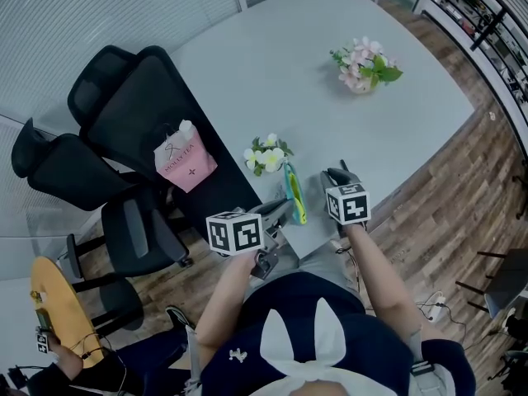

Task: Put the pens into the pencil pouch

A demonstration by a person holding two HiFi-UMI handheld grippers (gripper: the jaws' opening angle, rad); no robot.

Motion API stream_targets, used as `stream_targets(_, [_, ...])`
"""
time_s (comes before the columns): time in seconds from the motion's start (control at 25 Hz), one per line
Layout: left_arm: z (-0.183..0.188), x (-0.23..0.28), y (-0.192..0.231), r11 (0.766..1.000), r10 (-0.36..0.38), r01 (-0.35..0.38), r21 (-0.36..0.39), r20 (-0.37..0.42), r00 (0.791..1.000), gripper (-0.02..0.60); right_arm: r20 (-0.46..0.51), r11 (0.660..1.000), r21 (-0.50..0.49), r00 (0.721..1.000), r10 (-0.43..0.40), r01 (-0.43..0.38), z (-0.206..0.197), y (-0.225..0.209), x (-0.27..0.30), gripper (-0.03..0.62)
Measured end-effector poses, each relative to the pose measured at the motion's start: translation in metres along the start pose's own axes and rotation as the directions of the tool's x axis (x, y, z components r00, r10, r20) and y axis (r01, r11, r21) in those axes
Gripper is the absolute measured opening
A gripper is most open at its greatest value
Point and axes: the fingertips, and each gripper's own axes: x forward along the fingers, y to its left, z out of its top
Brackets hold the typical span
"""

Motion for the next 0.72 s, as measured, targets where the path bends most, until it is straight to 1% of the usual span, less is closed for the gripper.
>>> stream_targets(0.2, [0.001,-0.001,0.002,1.000,0.018,-0.018,-0.013,0.017,1.000,0.044,0.050,1.000,0.008,0.998,0.029,-0.029,0.013,0.000,-0.019,0.064])
stream_targets(0.4, [0.001,-0.001,0.003,0.998,0.050,-0.049,-0.032,0.035,0.998,0.044,0.094,0.998,-0.014,0.993,0.069,-0.068,0.027,0.002,-0.041,0.063])
stream_targets(0.72, [-0.002,-0.004,0.000,0.993,0.109,-0.106,-0.053,0.058,0.992,0.044,0.172,0.989,-0.025,0.974,0.148,-0.146,0.055,0.009,-0.079,0.063])
